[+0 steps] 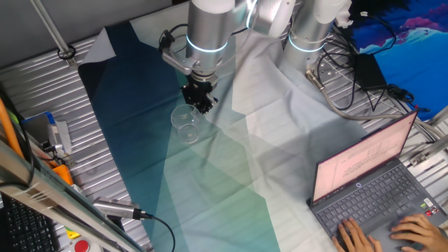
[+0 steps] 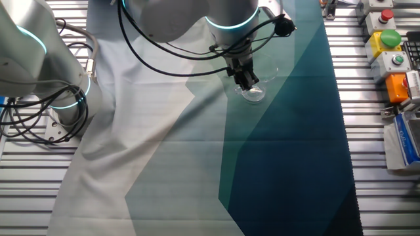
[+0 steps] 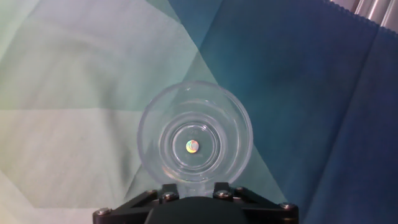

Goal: Pick up the cup

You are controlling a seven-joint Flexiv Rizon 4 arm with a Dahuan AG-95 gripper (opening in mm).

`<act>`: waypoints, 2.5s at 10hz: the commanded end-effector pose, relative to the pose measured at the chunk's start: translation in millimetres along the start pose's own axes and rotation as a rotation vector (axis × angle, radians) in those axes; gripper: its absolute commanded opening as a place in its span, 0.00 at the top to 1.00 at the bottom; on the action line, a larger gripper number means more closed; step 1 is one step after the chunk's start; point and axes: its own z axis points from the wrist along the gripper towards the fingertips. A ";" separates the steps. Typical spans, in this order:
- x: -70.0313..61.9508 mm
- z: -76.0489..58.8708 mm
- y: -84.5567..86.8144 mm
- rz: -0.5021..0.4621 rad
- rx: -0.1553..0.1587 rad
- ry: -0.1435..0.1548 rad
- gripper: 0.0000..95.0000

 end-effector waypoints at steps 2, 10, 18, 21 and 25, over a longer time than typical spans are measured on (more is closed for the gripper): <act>-0.9 -6.6 -2.6 0.009 -0.007 0.003 1.00; -8.8 -49.8 -10.9 0.003 -0.032 0.006 1.00; -11.0 -47.8 -6.2 0.056 0.017 0.032 1.00; -11.1 -47.4 -5.7 0.059 0.018 0.031 1.00; -10.9 -47.2 -5.1 0.059 0.019 0.031 1.00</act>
